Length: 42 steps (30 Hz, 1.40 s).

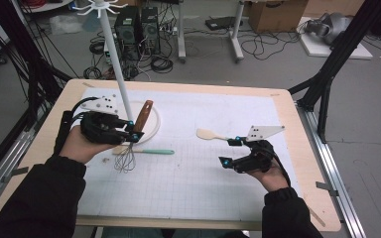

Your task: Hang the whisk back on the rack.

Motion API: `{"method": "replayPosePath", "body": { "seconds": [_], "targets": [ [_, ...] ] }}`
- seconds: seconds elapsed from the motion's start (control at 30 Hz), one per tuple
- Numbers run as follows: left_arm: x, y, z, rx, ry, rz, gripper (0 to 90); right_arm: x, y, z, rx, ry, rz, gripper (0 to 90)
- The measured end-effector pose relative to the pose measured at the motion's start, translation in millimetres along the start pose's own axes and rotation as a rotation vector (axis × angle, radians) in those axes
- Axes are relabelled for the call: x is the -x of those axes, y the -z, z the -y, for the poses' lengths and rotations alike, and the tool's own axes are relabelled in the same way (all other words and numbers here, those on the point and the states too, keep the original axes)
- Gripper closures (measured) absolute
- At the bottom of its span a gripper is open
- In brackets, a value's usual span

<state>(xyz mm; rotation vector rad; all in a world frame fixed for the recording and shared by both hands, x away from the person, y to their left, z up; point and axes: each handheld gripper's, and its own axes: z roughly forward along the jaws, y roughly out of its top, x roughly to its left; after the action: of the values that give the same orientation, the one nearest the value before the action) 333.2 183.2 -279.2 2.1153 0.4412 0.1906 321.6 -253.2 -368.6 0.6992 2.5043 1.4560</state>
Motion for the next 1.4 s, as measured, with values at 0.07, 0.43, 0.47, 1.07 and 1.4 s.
{"method": "replayPosePath", "body": {
  "seconds": [0.07, 0.43, 0.47, 1.07, 1.4],
  "targets": [
    [-2.5, 2.5, -1.0, 0.013, 0.007, -0.006, 72.7, 0.5, 0.7, 1.1, 0.0, -0.006, 0.007, 22.7],
    [-22.8, 15.8, -8.1, 0.087, 0.059, -0.03, 72.7, 4.5, 2.1, 6.2, 0.005, -0.018, 0.023, 21.7],
    [-24.5, 17.4, -8.8, 0.096, 0.062, -0.032, 72.8, 5.2, 1.6, 6.8, 0.003, -0.016, 0.024, 21.7],
    [-51.7, 44.4, -20.3, 0.236, 0.121, -0.047, 72.8, 9.4, 0.2, 14.6, -0.005, -0.037, 0.036, 21.6],
    [-61.9, 56.9, -32.0, 0.287, 0.135, -0.059, 72.8, 9.1, -0.2, 14.7, -0.005, -0.033, 0.036, 21.6]
  ]
}}
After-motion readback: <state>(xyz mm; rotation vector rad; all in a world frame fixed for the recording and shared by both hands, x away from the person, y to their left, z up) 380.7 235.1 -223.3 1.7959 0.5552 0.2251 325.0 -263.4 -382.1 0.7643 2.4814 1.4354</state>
